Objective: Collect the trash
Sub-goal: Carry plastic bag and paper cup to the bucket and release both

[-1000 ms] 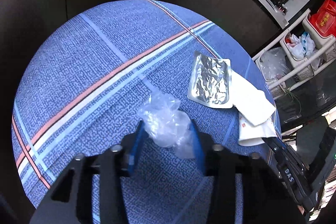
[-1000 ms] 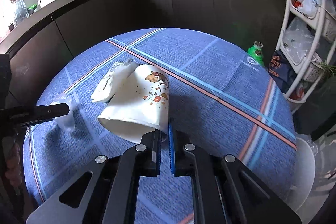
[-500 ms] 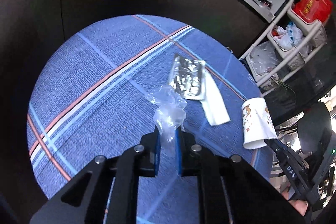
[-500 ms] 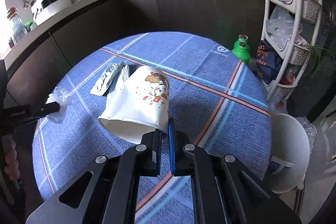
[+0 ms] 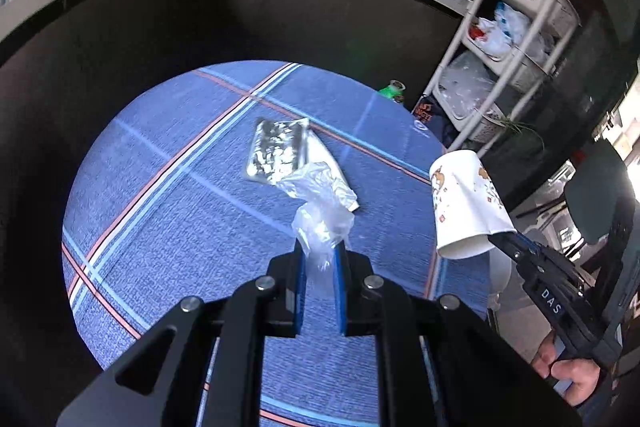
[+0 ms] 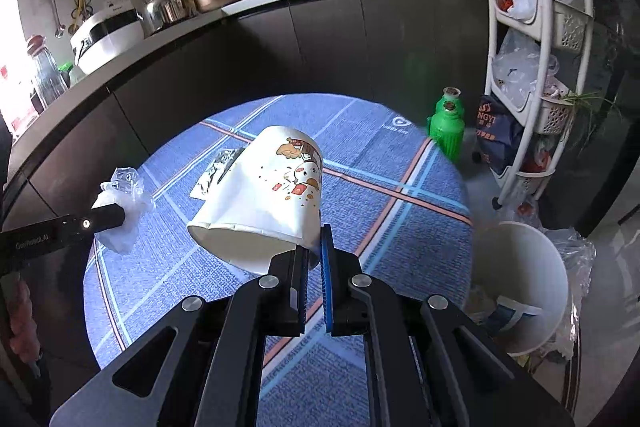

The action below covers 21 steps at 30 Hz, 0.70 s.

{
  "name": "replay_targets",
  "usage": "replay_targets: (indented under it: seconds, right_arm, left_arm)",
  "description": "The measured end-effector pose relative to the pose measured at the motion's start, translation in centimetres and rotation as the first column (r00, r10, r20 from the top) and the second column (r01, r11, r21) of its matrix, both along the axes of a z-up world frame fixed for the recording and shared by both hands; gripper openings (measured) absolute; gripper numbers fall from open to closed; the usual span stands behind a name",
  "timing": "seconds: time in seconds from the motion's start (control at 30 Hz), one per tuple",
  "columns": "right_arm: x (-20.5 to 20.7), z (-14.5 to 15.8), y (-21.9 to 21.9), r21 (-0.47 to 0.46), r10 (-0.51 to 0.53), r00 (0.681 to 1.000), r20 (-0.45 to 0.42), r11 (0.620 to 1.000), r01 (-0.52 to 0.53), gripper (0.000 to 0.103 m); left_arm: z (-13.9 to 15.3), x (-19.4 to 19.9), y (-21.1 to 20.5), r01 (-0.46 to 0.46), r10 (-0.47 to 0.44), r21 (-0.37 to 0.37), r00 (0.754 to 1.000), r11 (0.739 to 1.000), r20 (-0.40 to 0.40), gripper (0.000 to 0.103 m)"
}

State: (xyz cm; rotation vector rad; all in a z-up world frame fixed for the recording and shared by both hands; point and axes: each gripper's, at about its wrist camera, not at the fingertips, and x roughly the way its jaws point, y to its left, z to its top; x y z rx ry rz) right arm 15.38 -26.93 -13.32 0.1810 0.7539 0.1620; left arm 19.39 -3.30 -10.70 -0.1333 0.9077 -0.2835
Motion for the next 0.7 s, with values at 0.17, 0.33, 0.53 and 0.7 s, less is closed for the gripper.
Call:
replay_targets:
  seconds: [0.17, 0.33, 0.53, 0.7]
  right_arm:
    - [-1.1, 0.5, -1.3, 0.006, -0.022, 1.000, 0.018, 1.000, 0.022, 0.005]
    - [-2.1, 0.7, -3.0, 0.018, -0.060, 0.998, 0.027, 0.998, 0.059, 0.005]
    - [-3.1, 0.3, -5.7, 0.038, -0.114, 0.993, 0.028, 0.993, 0.113, 0.006]
    - [-4.1, -0.3, -8.6, 0.057, -0.175, 0.984, 0.023, 0.983, 0.173, 0.006]
  left_arm:
    - [1.1, -0.8, -1.6, 0.030, -0.031, 0.024, 0.999, 0.999, 0.029, 0.012]
    - [2.0, -1.2, -3.5, 0.067, -0.068, 0.034, 0.997, 0.997, 0.046, 0.012]
    - [2.5, -1.5, -6.2, 0.119, -0.122, 0.047, 0.991, 0.992, 0.055, 0.012]
    - [2.6, -1.5, -9.5, 0.178, -0.180, 0.038, 0.983, 0.983, 0.047, 0.012]
